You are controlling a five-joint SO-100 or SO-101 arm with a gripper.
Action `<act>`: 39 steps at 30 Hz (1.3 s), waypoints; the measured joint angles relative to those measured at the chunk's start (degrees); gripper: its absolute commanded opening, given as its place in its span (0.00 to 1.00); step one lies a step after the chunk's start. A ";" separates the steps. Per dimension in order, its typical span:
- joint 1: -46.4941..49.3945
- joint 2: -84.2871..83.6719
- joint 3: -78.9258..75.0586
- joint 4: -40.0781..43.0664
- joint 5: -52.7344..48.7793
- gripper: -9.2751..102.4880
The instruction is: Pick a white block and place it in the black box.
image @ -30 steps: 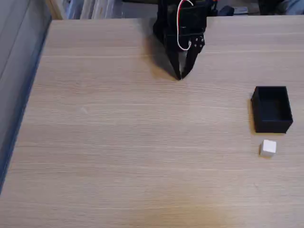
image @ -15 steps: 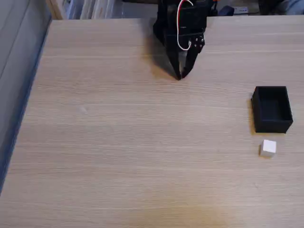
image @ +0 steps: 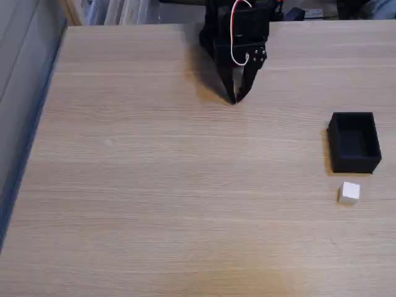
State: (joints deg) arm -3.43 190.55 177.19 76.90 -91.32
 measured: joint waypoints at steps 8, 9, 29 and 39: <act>0.00 0.00 0.00 0.00 0.00 0.08; 0.00 0.00 0.00 0.00 0.00 0.08; -2.72 0.00 -0.18 -2.02 -2.46 0.08; -8.79 -15.91 -10.90 -9.23 3.52 0.08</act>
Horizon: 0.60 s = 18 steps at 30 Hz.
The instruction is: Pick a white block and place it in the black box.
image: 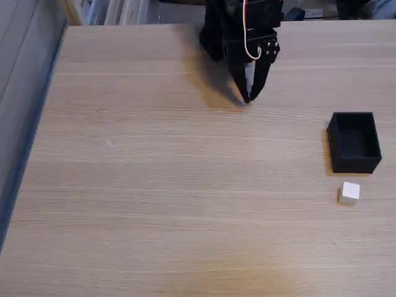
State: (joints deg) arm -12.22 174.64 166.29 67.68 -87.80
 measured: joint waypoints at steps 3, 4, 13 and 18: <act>-1.23 -6.15 -4.39 -2.37 2.11 0.08; -1.58 -8.17 -5.89 -3.08 2.64 0.08; -5.36 -23.47 -19.16 -7.38 7.38 0.09; -7.03 -31.90 -26.89 -7.65 10.28 0.09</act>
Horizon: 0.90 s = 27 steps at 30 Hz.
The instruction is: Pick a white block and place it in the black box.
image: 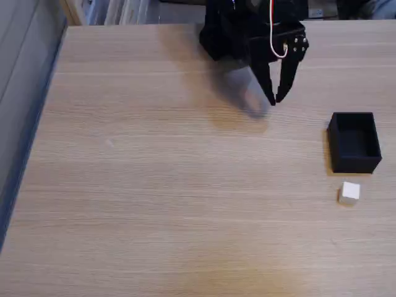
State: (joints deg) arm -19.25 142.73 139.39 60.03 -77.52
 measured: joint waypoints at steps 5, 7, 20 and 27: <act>-1.05 -6.77 -6.50 -0.97 1.32 0.09; -1.67 -9.67 -9.49 -0.97 1.76 0.10; -4.75 -25.40 -24.35 -2.37 6.59 0.24; -4.92 -32.26 -30.41 -2.90 8.17 0.27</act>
State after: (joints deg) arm -24.17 110.48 108.98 57.13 -69.35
